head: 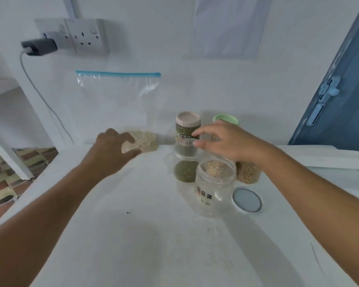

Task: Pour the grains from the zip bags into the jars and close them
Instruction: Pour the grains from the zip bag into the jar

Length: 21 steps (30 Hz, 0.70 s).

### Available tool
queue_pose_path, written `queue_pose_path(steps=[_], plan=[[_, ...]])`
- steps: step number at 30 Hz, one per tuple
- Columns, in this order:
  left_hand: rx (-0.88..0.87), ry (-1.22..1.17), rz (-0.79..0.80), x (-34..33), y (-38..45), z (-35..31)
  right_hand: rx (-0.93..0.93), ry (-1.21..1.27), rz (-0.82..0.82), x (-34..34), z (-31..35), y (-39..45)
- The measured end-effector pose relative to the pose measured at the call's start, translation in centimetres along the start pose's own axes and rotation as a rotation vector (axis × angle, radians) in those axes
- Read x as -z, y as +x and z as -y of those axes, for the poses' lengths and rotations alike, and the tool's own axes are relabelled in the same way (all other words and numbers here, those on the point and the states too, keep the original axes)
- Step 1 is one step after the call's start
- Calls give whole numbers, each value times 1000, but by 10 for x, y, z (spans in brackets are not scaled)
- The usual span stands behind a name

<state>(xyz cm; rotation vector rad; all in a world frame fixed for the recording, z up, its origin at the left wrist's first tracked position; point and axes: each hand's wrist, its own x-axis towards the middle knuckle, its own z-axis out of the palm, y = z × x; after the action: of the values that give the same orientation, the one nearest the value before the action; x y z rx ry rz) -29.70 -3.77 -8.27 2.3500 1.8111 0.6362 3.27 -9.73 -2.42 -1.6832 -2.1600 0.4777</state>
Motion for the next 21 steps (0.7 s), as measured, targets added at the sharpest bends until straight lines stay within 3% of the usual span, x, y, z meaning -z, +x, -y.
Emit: queue_pose_path(steps=[4,8,11,16,21], plan=[[80,113,48,17,42,42,5,-206,135,-14,46,70],[187,141,129,26,82,78,-73,-157,168,-39,75,122],[211,-42,89,31,101,95,-102,-47,137,-51,84,143],[64,-599,-24,39,127,124,-69,218,-134,-60,87,178],[146,-777,-126,46,152,135,-100,475,-244,-64,92,205]])
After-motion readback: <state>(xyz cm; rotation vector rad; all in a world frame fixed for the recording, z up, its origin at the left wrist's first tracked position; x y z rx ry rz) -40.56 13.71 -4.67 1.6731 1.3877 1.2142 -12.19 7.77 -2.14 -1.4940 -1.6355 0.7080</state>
